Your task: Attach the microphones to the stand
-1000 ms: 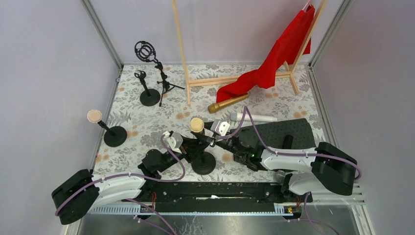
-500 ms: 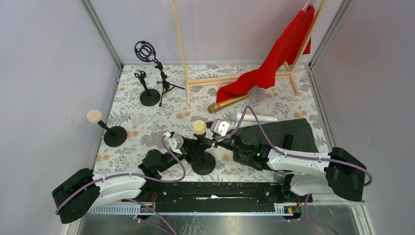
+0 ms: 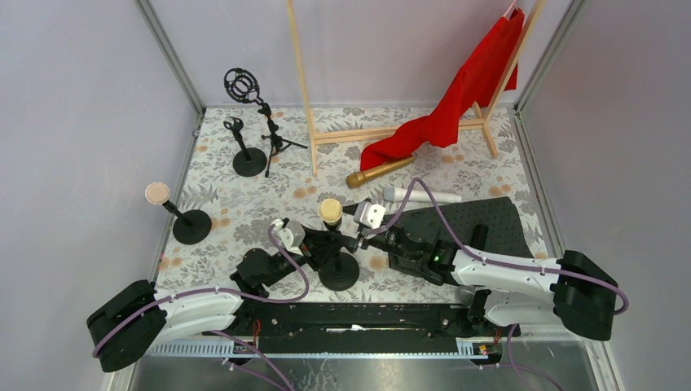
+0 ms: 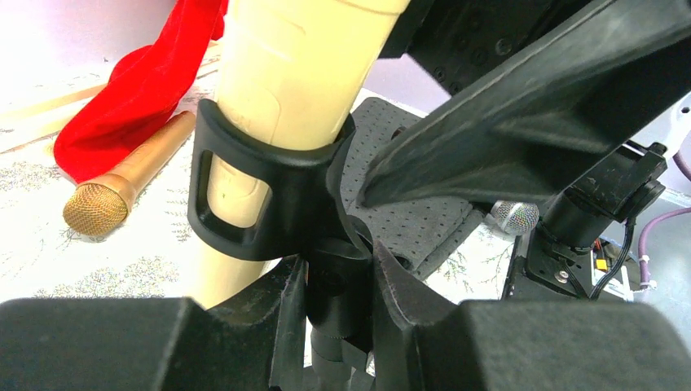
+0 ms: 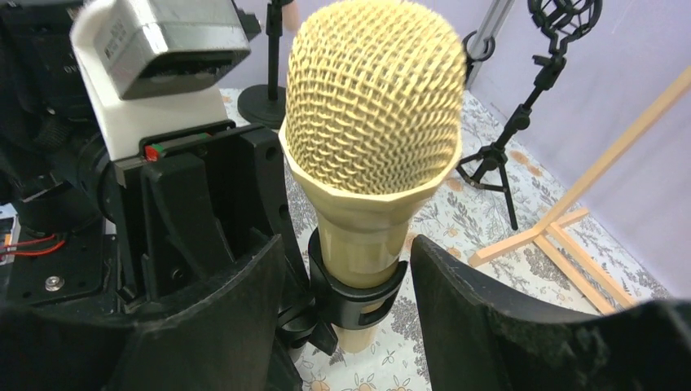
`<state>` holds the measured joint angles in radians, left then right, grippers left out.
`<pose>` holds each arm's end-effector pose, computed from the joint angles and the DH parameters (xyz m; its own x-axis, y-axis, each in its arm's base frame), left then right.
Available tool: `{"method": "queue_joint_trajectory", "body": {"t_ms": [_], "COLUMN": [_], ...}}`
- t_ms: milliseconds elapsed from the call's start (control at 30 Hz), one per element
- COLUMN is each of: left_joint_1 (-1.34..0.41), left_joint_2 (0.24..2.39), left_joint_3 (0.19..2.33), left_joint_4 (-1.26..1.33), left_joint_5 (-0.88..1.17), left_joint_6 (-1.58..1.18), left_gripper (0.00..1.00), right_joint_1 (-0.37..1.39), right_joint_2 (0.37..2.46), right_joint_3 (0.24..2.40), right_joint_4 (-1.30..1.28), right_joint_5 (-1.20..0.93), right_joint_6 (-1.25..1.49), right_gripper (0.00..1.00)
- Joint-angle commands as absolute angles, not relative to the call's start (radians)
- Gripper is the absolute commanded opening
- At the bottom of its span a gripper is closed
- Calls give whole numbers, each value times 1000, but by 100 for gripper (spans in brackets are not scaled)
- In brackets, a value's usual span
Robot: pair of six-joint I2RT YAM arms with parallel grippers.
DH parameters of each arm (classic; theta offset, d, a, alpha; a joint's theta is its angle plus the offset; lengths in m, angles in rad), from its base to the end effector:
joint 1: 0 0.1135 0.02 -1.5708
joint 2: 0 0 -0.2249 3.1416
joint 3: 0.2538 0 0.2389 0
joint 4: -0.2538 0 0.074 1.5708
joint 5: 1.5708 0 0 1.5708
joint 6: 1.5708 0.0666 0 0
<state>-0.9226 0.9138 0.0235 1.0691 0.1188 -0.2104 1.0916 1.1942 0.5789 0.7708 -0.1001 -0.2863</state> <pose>0.1221 -0.1743 0.1745 -0.0750 -0.2444 -0.9668 0.8654 0.4657 -0.1849 0.1321 0.2687 0.2599 0.3307 0.0270 -0.9434 -0.8705 0.3949 -0.2938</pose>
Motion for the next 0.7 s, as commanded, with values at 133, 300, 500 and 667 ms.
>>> {"method": "queue_joint_trajectory", "body": {"t_ms": [133,300,500,667], "left_joint_1": [-910,-910,-909,-908], "left_joint_2": [925,922,917,921], "left_joint_3": [-24,-23,-24,-25], "left_joint_4": [1002,1005,1002,999], "left_joint_5": [81,104,126,127], "left_joint_6": [-199,-199,-199,-199], "left_gripper": [0,0,0,0], "right_joint_1": [1089,1089,1089,1089], "right_joint_2": [1125,1165,1218,1238], "right_joint_3": [568,609,651,665], "right_joint_4": [894,905,929,949], "right_joint_5": [-106,-115,-125,-176], "right_joint_6": [-268,-288,-320,-340], "right_gripper": [65,66,65,59]}}
